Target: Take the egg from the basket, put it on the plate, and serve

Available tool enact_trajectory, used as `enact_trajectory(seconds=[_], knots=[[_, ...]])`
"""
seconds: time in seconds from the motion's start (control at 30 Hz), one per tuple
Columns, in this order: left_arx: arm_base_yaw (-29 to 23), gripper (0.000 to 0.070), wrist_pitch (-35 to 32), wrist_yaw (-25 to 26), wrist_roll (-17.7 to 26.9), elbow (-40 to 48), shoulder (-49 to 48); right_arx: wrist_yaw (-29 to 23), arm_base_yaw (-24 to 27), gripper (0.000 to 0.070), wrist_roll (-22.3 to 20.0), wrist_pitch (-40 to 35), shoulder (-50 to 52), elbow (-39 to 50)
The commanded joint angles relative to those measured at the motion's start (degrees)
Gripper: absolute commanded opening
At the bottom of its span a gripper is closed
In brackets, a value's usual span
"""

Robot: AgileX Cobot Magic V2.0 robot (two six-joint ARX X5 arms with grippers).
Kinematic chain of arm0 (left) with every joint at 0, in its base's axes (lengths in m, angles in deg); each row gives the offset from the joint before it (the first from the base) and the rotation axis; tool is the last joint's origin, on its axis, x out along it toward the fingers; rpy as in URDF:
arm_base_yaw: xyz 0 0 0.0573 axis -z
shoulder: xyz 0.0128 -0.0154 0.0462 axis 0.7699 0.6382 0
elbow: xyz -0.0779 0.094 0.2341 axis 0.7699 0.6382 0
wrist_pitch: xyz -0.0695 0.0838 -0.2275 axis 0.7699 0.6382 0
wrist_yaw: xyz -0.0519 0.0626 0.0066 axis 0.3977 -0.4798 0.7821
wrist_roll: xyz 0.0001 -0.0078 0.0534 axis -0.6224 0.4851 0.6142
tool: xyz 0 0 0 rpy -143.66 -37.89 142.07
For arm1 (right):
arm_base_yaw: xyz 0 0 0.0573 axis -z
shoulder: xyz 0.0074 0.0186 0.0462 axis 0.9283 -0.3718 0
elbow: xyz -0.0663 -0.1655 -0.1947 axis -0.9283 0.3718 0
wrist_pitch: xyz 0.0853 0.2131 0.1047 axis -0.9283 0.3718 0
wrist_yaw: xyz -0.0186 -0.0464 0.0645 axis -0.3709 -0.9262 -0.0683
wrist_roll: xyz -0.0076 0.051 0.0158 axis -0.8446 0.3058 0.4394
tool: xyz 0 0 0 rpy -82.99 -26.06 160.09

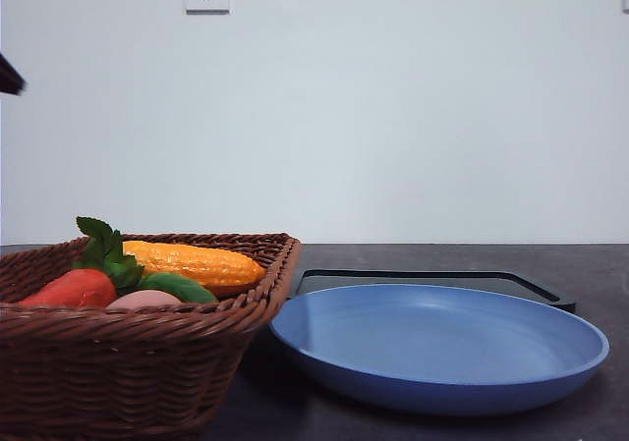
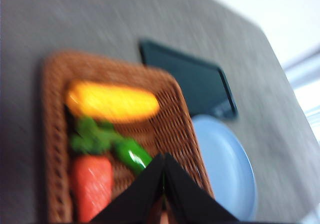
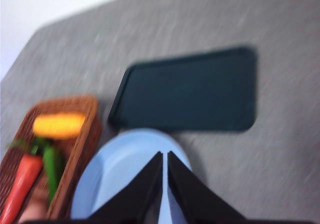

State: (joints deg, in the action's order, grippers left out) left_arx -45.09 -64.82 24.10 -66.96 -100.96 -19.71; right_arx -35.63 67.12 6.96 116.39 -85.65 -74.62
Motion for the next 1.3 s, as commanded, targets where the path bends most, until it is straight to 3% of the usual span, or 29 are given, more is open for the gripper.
enact_trajectory(seconds=[0.0, 0.1, 0.27, 0.33, 0.47, 0.57, 0.77, 1.27], knots=[[1.44, 0.0, 2.29, 0.7, 3.95, -1.99, 2.19, 0.95, 0.07, 0.0, -3.08, 1.71, -2.52, -1.34], [4.71, 0.0, 5.64, 0.7, 5.9, -3.52, 5.2, 0.88, 0.07, 0.0, -5.03, 4.24, -7.12, -1.69], [8.46, 0.0024, 5.12, 0.7, 5.97, -3.72, 7.4, 0.88, -0.06, 0.0, -7.5, 7.26, -14.18, -1.67], [9.28, 0.0087, 4.21, 0.7, 5.94, -3.72, 7.7, 0.87, -0.58, 0.0028, -8.12, 7.54, -16.86, -1.63], [10.19, 0.0258, 2.04, 0.68, 5.26, -3.72, 7.83, 0.47, -2.85, 0.0176, -8.33, 7.29, -22.67, -1.45], [10.21, 0.0314, 1.15, 0.68, 5.06, -3.72, 7.83, 0.18, -4.93, 0.0221, -8.35, 6.27, -27.04, -1.45], [10.21, 0.0314, 1.34, 0.68, 4.41, -3.72, 7.83, -3.18, -8.58, 0.0221, -7.78, 0.56, -33.94, -1.45], [10.21, 0.0313, 1.32, 0.66, 4.25, -3.72, 7.83, -2.7, -12.76, 0.0198, -5.47, -8.28, -45.46, -1.45]])
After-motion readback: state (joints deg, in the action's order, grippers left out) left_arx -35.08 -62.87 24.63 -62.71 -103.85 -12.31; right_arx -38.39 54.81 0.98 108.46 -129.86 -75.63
